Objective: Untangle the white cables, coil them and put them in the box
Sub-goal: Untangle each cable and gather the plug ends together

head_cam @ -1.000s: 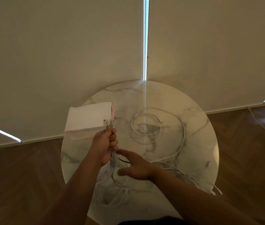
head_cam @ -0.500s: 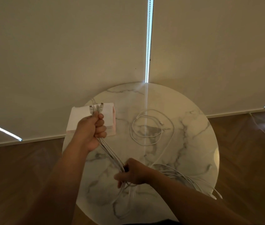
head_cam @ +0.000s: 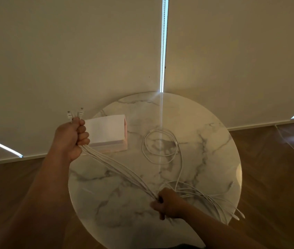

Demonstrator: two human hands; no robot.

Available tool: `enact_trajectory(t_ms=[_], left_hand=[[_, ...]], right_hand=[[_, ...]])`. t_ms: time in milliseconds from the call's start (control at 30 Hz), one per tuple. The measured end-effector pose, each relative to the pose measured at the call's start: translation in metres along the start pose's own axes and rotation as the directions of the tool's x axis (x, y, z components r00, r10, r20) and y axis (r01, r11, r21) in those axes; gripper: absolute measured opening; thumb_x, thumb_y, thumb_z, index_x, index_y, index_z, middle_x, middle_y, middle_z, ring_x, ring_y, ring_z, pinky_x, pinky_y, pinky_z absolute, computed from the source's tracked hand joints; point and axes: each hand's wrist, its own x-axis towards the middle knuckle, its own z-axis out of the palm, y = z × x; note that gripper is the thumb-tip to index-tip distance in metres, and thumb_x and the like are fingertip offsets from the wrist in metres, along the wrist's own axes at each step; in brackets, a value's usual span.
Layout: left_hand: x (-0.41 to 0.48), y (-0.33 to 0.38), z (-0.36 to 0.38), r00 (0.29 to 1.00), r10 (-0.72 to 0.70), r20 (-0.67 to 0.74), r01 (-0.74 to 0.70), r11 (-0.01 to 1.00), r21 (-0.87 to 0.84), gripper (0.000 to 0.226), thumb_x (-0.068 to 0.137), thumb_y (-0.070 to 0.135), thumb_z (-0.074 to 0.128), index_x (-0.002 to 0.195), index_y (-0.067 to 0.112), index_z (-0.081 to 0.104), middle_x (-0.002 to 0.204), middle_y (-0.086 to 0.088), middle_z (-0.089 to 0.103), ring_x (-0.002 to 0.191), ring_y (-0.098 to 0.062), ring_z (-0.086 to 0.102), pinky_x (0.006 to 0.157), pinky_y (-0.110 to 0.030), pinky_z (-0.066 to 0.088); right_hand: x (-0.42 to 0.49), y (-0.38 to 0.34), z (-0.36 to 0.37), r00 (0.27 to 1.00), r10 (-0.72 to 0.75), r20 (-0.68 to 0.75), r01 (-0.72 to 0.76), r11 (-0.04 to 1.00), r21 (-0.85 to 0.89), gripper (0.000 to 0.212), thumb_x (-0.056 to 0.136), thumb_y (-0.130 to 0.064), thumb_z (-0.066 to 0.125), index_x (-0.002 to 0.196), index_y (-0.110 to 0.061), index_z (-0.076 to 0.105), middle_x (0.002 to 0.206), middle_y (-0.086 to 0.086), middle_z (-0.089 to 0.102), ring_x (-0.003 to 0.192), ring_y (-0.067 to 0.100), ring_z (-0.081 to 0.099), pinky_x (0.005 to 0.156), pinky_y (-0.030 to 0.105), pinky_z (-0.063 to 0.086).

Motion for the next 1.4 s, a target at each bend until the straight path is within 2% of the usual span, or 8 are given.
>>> enact_trajectory(t_ms=[233,467,600,733,867,1033,1200,1400], left_hand=[[0.009,0.006,-0.016,0.994,0.031,-0.105,-0.042,0.994,-0.104,0.039,0.106,0.031,0.03,0.072,0.02,0.044,0.043,0.012,0.03,0.033,-0.003,0.02,0.037,-0.018,0.013],[0.016,0.01,-0.04,0.977,0.115,-0.177,-0.12,0.993,-0.016,0.037,0.106,0.032,0.03,0.071,0.022,0.041,0.04,0.013,0.029,0.031,-0.003,0.019,0.04,-0.021,0.009],[0.022,0.008,-0.052,0.968,0.164,-0.189,-0.147,0.984,0.102,0.037,0.105,0.031,0.032,0.071,0.021,0.042,0.039,0.013,0.029,0.03,-0.002,0.02,0.04,-0.017,0.01],[0.026,0.012,-0.063,0.946,0.187,-0.267,-0.169,0.982,0.089,0.036,0.105,0.03,0.031,0.071,0.022,0.04,0.037,0.013,0.03,0.03,-0.002,0.022,0.035,-0.013,0.016],[0.02,0.017,-0.055,0.901,0.264,-0.343,-0.207,0.959,0.194,0.036,0.103,0.035,0.037,0.07,0.022,0.045,0.037,0.013,0.034,0.031,-0.004,0.027,0.037,-0.012,0.021],[-0.002,-0.008,-0.004,0.976,0.165,0.143,-0.217,0.645,0.733,0.032,0.099,0.018,0.049,0.068,0.015,0.058,0.049,0.003,0.048,0.045,-0.015,0.037,0.048,-0.022,0.03],[-0.033,-0.076,0.05,0.818,-0.224,0.53,-0.415,0.41,0.812,0.036,0.103,0.025,0.044,0.072,0.015,0.06,0.062,0.006,0.062,0.057,-0.008,0.054,0.061,-0.025,0.044],[-0.047,-0.118,0.063,0.772,-0.28,0.571,-0.256,0.685,0.682,0.034,0.105,0.019,0.038,0.085,-0.003,0.056,0.104,-0.013,0.074,0.099,-0.013,0.07,0.093,-0.023,0.052]], right_hand=[[0.001,0.003,0.014,0.967,-0.226,-0.119,0.159,0.897,-0.413,0.023,0.087,-0.044,0.051,0.076,-0.025,0.049,0.089,0.009,0.06,0.089,0.03,0.059,0.067,0.033,0.04],[-0.01,-0.002,-0.003,0.951,-0.051,-0.306,0.087,0.991,0.104,0.036,0.083,-0.038,0.072,0.056,-0.017,0.061,0.049,-0.005,0.053,0.047,0.001,0.047,0.053,0.027,0.041],[-0.018,-0.006,-0.029,0.95,-0.018,-0.311,0.175,0.858,0.483,0.029,0.088,-0.019,0.072,0.076,0.007,0.071,0.063,0.015,0.07,0.05,0.013,0.061,0.053,0.024,0.048],[-0.021,0.01,-0.036,0.982,-0.133,-0.138,0.152,0.978,0.143,0.035,0.088,-0.027,0.069,0.074,0.005,0.064,0.06,0.014,0.064,0.05,0.0,0.056,0.053,0.018,0.043],[-0.01,0.018,-0.023,0.959,-0.131,-0.253,0.139,0.99,0.017,0.039,0.088,-0.03,0.065,0.065,0.001,0.058,0.057,0.016,0.057,0.046,0.002,0.051,0.051,0.023,0.04],[-0.001,0.004,-0.028,0.884,-0.165,-0.437,0.155,0.986,-0.058,0.033,0.076,-0.025,0.058,0.051,-0.007,0.046,0.05,0.007,0.037,0.046,0.006,0.035,0.048,0.025,0.024],[0.002,-0.024,-0.04,0.865,-0.329,-0.378,0.242,0.935,-0.261,0.037,0.074,-0.03,0.057,0.049,-0.022,0.033,0.047,0.003,0.036,0.046,0.014,0.037,0.045,0.019,0.018],[0.006,-0.027,-0.054,0.861,-0.284,-0.423,0.163,0.94,-0.299,0.036,0.084,-0.035,0.066,0.059,-0.01,0.058,0.056,0.005,0.052,0.05,0.017,0.043,0.048,0.027,0.03]])
